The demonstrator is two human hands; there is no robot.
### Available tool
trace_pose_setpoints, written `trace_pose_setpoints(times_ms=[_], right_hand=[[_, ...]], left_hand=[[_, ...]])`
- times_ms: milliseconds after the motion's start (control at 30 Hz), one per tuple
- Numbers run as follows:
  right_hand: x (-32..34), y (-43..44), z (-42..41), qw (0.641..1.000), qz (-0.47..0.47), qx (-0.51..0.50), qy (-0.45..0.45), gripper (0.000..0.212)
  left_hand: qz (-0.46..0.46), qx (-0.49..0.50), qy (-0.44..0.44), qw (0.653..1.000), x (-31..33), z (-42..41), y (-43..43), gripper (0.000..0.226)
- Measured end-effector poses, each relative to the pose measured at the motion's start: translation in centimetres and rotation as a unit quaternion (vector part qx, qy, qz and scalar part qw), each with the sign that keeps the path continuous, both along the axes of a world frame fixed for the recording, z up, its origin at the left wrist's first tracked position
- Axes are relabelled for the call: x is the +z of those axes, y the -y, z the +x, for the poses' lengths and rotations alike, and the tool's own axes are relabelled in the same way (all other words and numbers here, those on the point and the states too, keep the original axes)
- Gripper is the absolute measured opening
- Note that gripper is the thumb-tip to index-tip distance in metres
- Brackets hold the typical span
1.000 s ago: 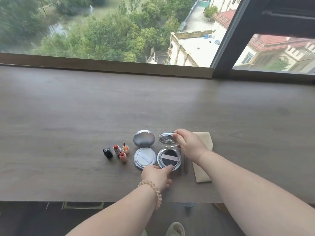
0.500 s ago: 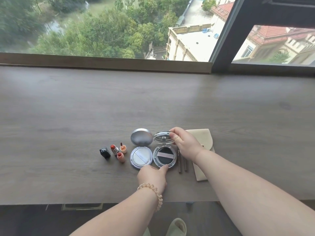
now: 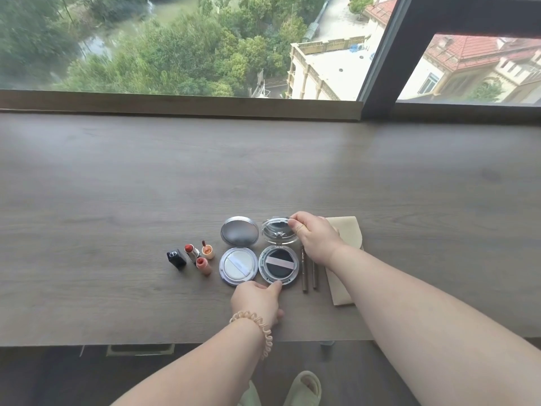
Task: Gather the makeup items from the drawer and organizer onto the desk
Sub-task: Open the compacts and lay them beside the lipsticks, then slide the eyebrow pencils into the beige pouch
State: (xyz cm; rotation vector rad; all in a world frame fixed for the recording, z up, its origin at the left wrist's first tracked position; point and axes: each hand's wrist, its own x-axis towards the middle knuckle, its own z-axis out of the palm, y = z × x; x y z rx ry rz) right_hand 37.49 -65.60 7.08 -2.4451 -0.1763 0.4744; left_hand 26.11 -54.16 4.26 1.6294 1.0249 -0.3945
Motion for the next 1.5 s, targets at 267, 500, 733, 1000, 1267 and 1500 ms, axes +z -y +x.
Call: trace_pose_setpoints(times_ms=[267, 500, 733, 1000, 1267, 1500], right_hand=[[0.0, -0.3, -0.3, 1.000, 0.028, 0.011, 0.008, 0.025], [-0.6, 3.2, -3.3, 0.971, -0.015, -0.169, 0.168, 0.014], [-1.6, 4.0, -6.7, 0.960, -0.208, -0.126, 0.135, 0.028], [-1.7, 2.2, -6.8, 0.947, -0.282, -0.120, 0.098, 0.040], [-0.9, 0.9, -6.9, 0.942, -0.316, -0.106, 0.040, 0.038], [-0.9, 0.7, -7.3, 0.941, -0.323, -0.102, 0.008, 0.037]], left_hand=[[-0.016, 0.014, 0.005, 1.000, -0.2, -0.3, 0.5, 0.025], [-0.004, 0.018, 0.034, 0.999, 1.0, -0.6, 0.5, 0.016], [-0.026, -0.005, 0.076, 0.997, 2.4, 0.2, 0.4, 0.008], [0.054, -0.114, 0.177, 0.976, 4.1, 1.2, 0.4, 0.006], [0.035, -0.090, 0.177, 0.979, 4.2, 0.2, -0.2, 0.005], [0.027, -0.092, 0.179, 0.979, 4.1, 0.0, -0.8, 0.006]])
